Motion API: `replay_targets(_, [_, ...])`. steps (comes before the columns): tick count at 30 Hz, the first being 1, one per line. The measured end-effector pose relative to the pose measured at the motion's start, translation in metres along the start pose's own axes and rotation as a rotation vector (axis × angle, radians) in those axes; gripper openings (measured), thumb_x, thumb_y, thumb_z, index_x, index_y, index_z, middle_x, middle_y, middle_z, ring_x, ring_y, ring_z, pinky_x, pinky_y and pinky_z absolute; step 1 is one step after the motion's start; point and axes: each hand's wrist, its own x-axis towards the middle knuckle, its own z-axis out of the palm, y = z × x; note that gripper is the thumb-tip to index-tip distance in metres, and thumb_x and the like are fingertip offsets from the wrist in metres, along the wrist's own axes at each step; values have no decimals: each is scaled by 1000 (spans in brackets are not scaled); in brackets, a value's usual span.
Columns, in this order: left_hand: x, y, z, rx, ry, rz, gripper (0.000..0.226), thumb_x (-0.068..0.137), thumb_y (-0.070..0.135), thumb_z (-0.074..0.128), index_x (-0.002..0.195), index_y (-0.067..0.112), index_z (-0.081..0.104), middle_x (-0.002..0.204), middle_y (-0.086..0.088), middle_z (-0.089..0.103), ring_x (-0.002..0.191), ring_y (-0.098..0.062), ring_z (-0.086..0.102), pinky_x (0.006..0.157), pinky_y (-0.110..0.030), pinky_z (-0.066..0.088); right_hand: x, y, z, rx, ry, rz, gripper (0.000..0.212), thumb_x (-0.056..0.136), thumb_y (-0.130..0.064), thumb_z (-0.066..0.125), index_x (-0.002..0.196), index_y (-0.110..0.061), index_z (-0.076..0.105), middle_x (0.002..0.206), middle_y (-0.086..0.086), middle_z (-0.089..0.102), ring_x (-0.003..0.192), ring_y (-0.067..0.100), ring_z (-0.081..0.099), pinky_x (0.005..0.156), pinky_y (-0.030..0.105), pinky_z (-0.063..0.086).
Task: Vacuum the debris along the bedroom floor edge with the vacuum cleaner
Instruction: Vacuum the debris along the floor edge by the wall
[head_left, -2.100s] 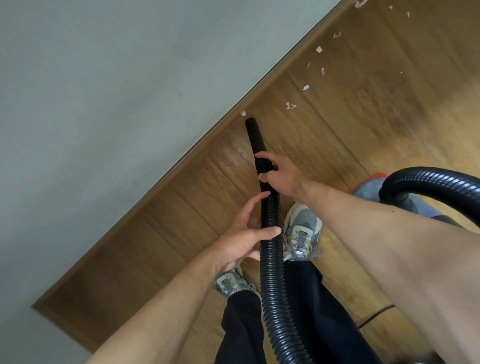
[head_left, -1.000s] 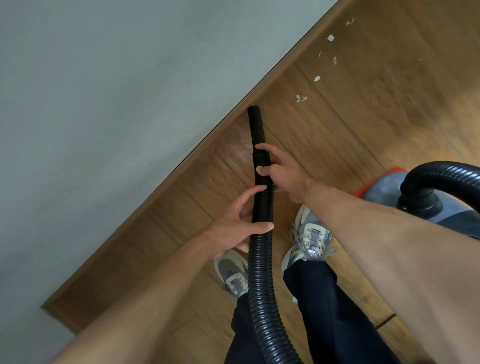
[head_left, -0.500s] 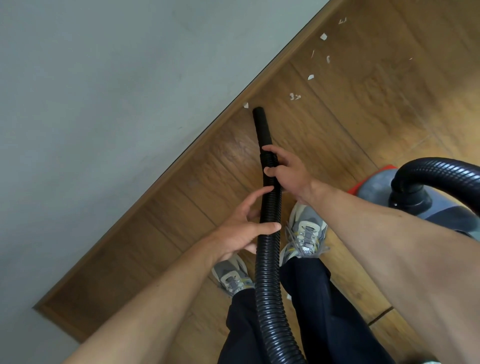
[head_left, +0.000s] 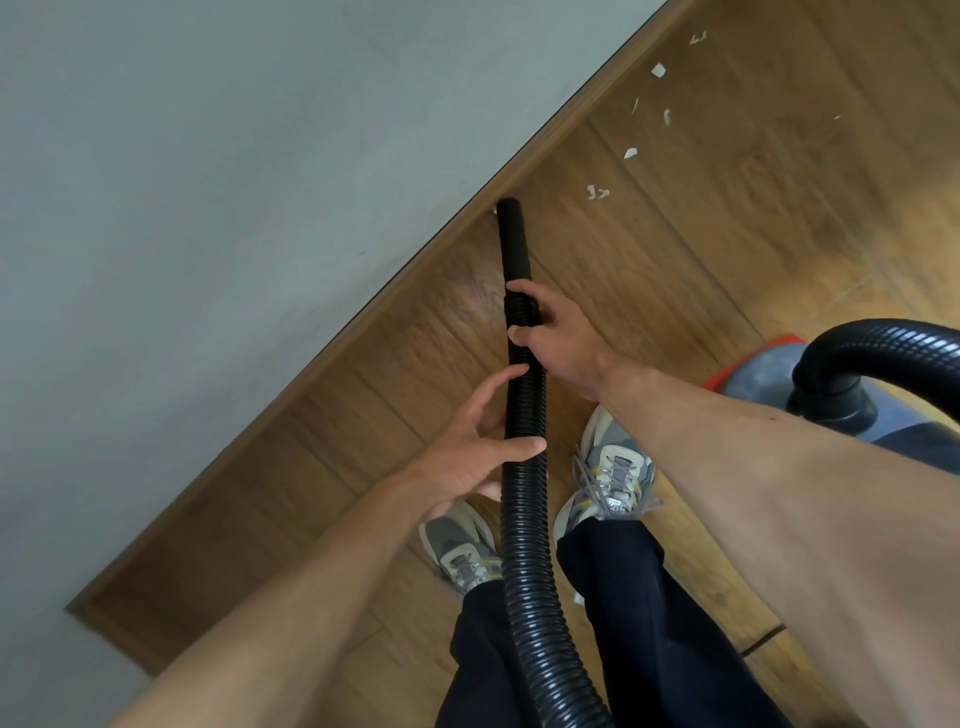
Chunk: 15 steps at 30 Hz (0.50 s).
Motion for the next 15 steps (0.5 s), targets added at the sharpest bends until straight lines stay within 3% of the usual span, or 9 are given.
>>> replay_targets(2, [0,-4,1,-56,-3,0,78,86,-2,71,131,58,49,138,-5,58,114,-35,66,84,-61,58,-2,-1,3,-84,30,-35,54,89,-9,59,134,-36,54,120,-3,59,108,17,59,96,36,52])
replay_targets(6, [-4,-10,2,-98,-24,5,78,86,-3,70,130,58,50,144,-4,52,117,-36,64,85,-62,57,-9,-1,5,-196,63,-91,52,89,-11,57,135,-35,53,116,-4,60,102,15,60,90,31,51])
replay_targets(15, [6,-15,5,-189,-24,5,78,86,-5,68,133,55,50,141,-14,54,114,-38,65,85,-60,57,-1,-6,2,-397,17,-70,58,88,-10,55,142,-30,48,118,2,59,103,24,60,84,34,52])
